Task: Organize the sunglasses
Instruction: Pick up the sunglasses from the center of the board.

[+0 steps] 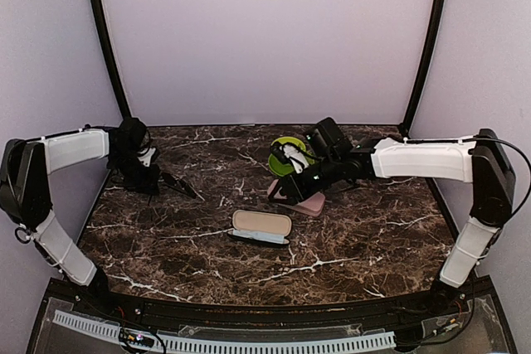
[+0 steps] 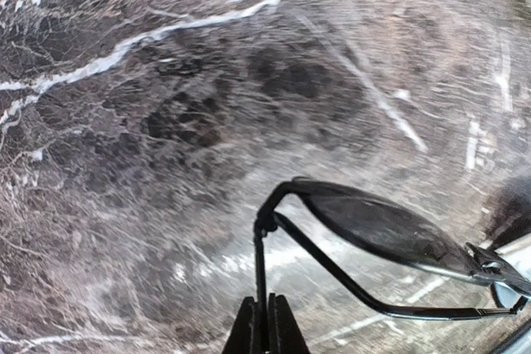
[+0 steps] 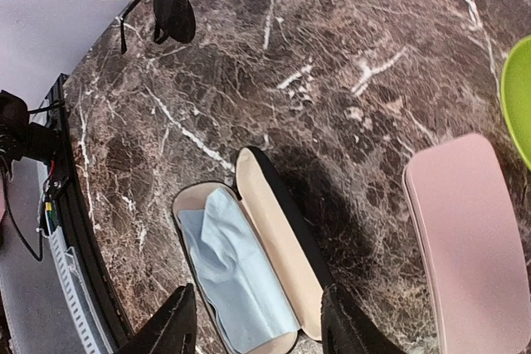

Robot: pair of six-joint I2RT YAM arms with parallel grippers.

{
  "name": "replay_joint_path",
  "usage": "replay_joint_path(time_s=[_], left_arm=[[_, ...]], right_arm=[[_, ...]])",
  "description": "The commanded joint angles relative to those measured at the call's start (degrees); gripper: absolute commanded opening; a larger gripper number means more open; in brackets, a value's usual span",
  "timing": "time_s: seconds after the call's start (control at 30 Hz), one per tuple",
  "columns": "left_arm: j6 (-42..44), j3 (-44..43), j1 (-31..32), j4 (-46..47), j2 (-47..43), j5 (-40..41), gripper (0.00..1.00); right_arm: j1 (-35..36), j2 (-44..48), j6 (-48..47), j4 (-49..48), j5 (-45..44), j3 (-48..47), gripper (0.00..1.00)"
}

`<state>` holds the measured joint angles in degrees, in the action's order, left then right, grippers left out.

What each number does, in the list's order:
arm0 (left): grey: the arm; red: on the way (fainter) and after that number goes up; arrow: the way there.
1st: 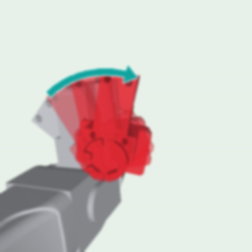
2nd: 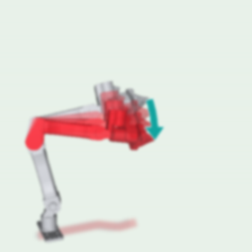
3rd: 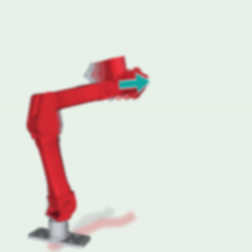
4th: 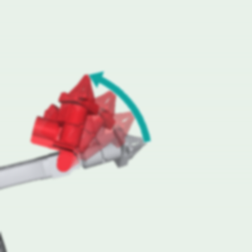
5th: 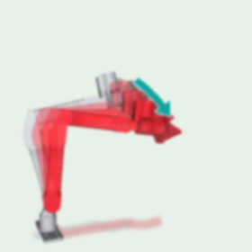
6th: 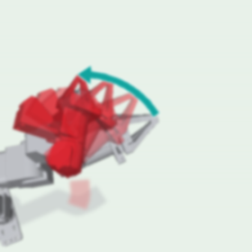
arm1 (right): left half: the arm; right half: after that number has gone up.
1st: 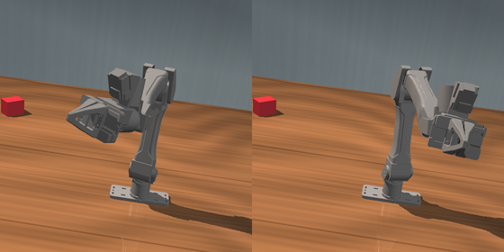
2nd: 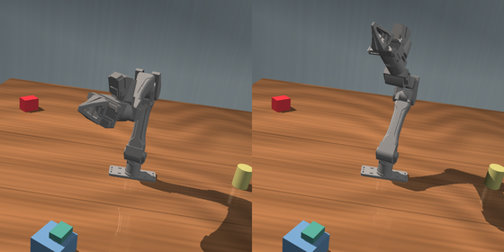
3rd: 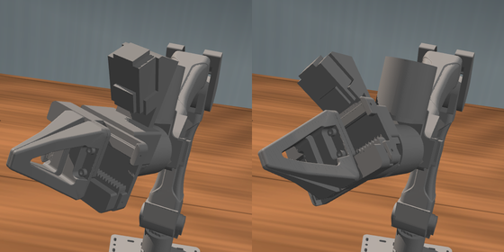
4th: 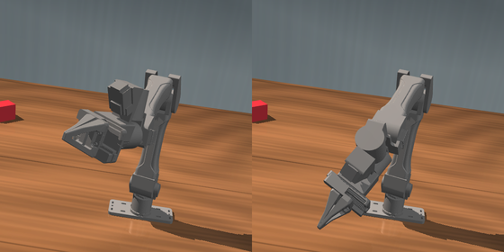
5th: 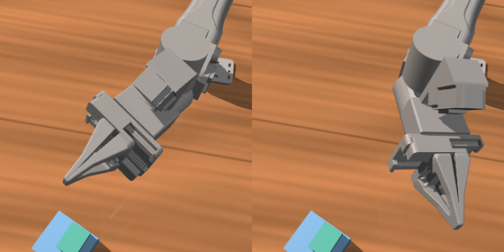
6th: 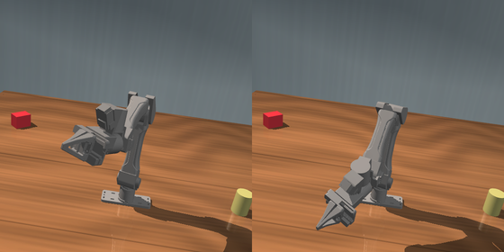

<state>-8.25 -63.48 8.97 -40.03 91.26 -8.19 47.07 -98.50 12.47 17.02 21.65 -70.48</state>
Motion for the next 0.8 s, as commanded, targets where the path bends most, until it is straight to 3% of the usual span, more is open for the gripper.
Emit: replay_joint_path(time_s=[0.0, 0.17, 0.27, 0.77], left_arm=[[-1.93, 0.9, 3.9, -5.34, -6.31, -3.99, 0.0], [-4.13, 1.19, 11.28, -4.7, -10.28, -3.8, 0.0], [-5.6, 2.06, 14.89, -2.82, -12.26, -3.9, 0.0], [-6.42, 4.06, 24.54, 7.29, -13.33, -2.51, 0.0]], right_arm=[[1.3, -1.98, -1.65, 0.42, 2.97, -6.3, 0.54], [2.47, -5.83, 2.34, -1.59, 8.83, -11.41, 0.59], [2.5, -7.68, 5.94, -3.1, 13.37, -12.71, 0.69], [2.59, -11.05, 27.61, -24.95, 28.85, -5.21, 0.97]])
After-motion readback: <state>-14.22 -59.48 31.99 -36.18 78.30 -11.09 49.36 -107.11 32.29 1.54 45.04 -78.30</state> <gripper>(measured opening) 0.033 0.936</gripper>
